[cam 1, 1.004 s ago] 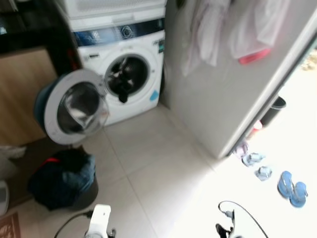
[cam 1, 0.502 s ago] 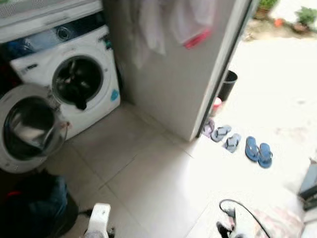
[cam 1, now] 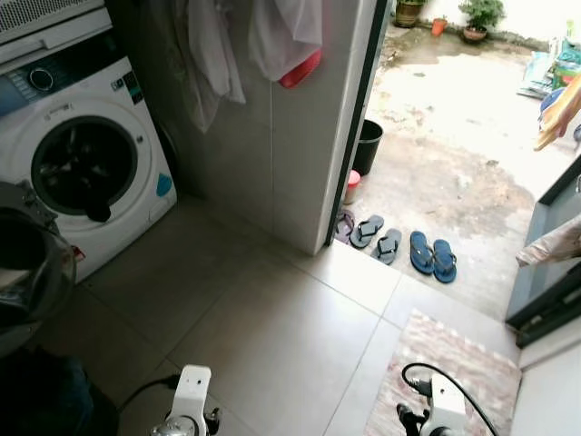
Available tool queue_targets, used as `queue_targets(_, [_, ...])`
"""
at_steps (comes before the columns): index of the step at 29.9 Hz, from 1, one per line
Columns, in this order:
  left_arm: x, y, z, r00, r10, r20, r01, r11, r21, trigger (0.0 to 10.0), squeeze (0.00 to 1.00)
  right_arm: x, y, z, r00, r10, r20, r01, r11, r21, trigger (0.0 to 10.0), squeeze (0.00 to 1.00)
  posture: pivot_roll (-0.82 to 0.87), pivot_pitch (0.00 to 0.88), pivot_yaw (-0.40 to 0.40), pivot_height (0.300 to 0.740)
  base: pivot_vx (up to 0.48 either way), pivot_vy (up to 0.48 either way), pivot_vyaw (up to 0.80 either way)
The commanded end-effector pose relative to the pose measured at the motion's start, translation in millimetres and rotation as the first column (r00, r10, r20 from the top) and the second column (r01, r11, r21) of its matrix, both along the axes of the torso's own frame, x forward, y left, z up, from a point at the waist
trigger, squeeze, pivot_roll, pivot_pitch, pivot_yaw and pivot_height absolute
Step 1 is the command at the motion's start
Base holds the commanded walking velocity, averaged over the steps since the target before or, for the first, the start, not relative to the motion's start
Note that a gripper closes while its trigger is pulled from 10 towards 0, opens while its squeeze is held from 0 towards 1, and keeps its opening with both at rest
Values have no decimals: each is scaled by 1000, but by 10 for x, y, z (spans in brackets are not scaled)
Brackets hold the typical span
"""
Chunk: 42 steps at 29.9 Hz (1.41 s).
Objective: Clothes washing
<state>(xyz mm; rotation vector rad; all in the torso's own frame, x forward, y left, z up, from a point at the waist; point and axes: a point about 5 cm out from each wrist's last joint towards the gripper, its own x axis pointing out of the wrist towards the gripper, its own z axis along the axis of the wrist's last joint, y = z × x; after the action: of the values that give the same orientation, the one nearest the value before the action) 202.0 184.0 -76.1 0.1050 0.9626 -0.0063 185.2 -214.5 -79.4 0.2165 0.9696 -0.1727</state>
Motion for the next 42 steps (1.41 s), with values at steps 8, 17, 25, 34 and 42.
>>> queue_targets(8, [-45, -24, -29, 1000, 5, -24, -6, 1000, -11, 10000, 0, -66, -28, -27, 1000, -22, -17, 22, 1000, 3, 10000, 0, 36, 84, 2, 740, 0, 450, 0])
queue_targets(17, [-46, -22, -29, 1000, 2, -25, -3, 1000, -9, 10000, 0, -71, -27, -30, 999, -29, -20, 29, 1000, 3, 10000, 0, 38, 84, 3, 740, 0, 449, -444])
queue_targets(25, [-46, -18, -29, 1000, 1, -27, -1, 1000, -5, 10000, 0, -62, -22, -25, 1000, -30, -6, 31, 999, 9, 10000, 0, 38, 85, 4, 740, 0, 0, 0])
queue_targets(34, [-40, -21, -26, 1000, -7, -24, 7, 1000, -3, 10000, 0, -44, -40, -11, 1000, 5, 4, -5, 1000, -27, 10000, 0, 37, 90, 4, 740, 0, 0, 444])
queue_targets(42, [-40, -25, -26, 1000, -6, -21, 6, 1000, -4, 10000, 0, -45, -42, -10, 1000, 15, 4, -15, 999, -28, 10000, 0, 37, 91, 2, 740, 0, 0, 800])
